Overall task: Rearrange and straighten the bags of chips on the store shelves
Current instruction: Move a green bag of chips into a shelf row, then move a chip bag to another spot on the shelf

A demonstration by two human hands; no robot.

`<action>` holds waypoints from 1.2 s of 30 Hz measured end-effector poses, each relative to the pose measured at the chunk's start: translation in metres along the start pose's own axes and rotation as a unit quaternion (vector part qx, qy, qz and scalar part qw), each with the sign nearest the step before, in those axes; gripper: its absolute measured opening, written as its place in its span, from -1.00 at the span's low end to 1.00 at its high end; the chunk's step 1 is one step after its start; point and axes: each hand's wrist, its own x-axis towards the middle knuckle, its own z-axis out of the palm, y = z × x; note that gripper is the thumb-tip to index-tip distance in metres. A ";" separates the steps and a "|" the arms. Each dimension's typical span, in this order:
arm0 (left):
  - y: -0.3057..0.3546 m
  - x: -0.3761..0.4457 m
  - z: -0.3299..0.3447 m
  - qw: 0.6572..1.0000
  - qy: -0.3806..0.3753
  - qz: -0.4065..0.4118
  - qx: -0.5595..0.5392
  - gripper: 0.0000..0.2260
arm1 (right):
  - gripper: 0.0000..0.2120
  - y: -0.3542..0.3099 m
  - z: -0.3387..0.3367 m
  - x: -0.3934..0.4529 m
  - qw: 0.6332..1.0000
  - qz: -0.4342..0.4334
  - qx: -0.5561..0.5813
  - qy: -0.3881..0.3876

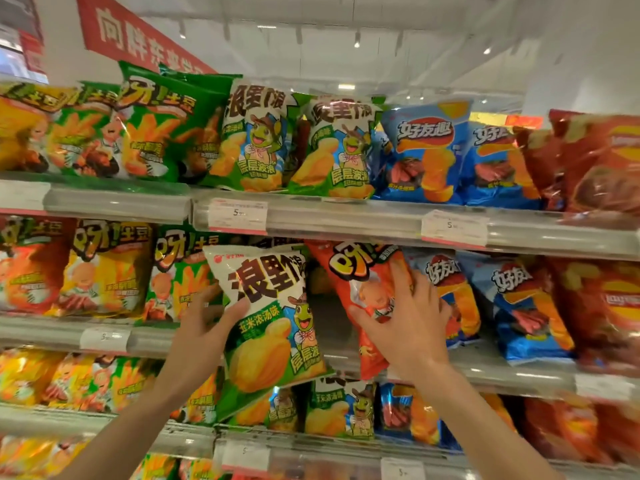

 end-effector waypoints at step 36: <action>0.038 -0.007 0.066 0.972 -0.200 -0.048 -0.113 -0.63 | -0.05 -0.026 -0.025 -0.040 0.987 -0.051 0.152 -0.031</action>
